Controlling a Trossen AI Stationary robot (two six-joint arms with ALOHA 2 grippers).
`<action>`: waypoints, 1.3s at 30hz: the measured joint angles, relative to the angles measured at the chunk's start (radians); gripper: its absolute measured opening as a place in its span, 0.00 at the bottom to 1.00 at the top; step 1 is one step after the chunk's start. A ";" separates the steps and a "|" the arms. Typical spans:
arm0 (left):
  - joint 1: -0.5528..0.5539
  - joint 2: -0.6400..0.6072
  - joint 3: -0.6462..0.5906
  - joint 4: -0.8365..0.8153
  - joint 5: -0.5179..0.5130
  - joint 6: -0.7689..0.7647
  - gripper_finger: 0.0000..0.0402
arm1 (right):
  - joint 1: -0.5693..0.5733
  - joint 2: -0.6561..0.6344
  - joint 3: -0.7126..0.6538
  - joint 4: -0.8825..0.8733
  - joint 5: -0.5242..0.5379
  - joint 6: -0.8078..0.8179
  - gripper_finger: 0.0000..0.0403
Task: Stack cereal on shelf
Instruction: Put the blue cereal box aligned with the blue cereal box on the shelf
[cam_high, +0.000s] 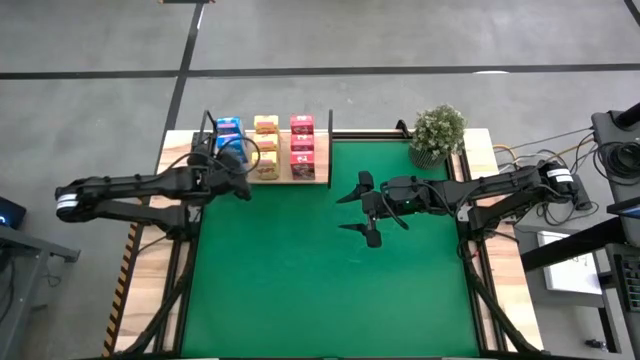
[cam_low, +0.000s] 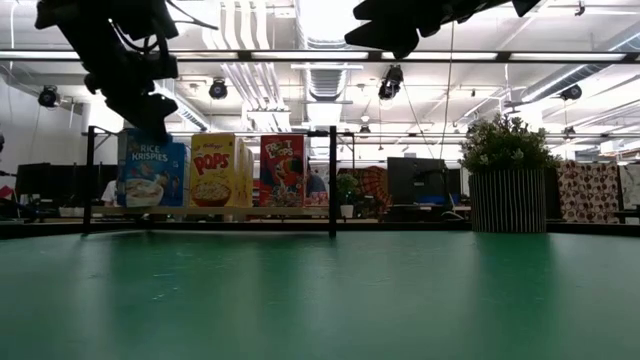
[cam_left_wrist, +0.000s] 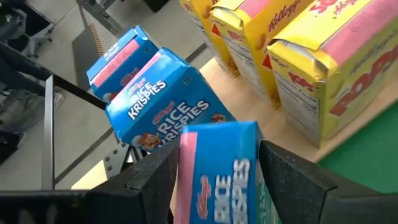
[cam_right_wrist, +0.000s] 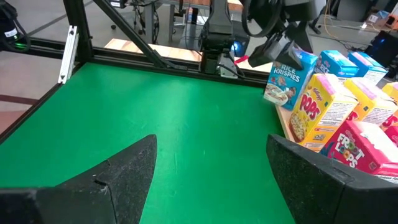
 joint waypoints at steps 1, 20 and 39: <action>0.004 0.006 0.000 0.003 0.000 0.009 0.52 | 0.000 0.000 0.000 0.000 0.000 0.000 0.72; 0.016 0.039 0.079 0.045 0.135 0.519 0.45 | 0.000 0.000 0.000 0.000 0.000 -0.002 0.72; 0.225 -0.017 0.073 0.136 0.337 0.722 0.45 | 0.000 0.000 0.000 -0.001 0.000 0.000 0.72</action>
